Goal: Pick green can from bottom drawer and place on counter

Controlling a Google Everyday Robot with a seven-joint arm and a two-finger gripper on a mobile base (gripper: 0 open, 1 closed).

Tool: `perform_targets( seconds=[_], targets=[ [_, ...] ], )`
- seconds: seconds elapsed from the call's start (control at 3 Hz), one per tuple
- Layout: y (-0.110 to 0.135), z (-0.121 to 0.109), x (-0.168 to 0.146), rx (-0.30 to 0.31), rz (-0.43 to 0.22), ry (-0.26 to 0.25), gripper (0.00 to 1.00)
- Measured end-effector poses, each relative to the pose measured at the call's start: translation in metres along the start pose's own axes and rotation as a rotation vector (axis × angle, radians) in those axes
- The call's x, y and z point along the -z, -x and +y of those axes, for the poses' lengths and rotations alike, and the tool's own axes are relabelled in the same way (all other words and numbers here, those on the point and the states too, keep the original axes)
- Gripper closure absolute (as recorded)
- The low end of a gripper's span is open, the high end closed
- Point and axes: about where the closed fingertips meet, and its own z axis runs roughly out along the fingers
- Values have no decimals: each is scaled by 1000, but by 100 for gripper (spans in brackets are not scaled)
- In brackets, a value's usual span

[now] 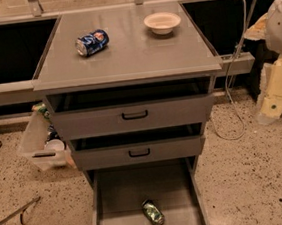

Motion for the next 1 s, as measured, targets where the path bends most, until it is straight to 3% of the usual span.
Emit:
perform_targets(
  seconds=[0.33,0.67,1.0],
  targets=[
    [0,0,0,0,0,0,0],
    [2,6,-24,-6,0,-6,0],
    [-4,24,-89,-33,-20,21,0]
  ],
)
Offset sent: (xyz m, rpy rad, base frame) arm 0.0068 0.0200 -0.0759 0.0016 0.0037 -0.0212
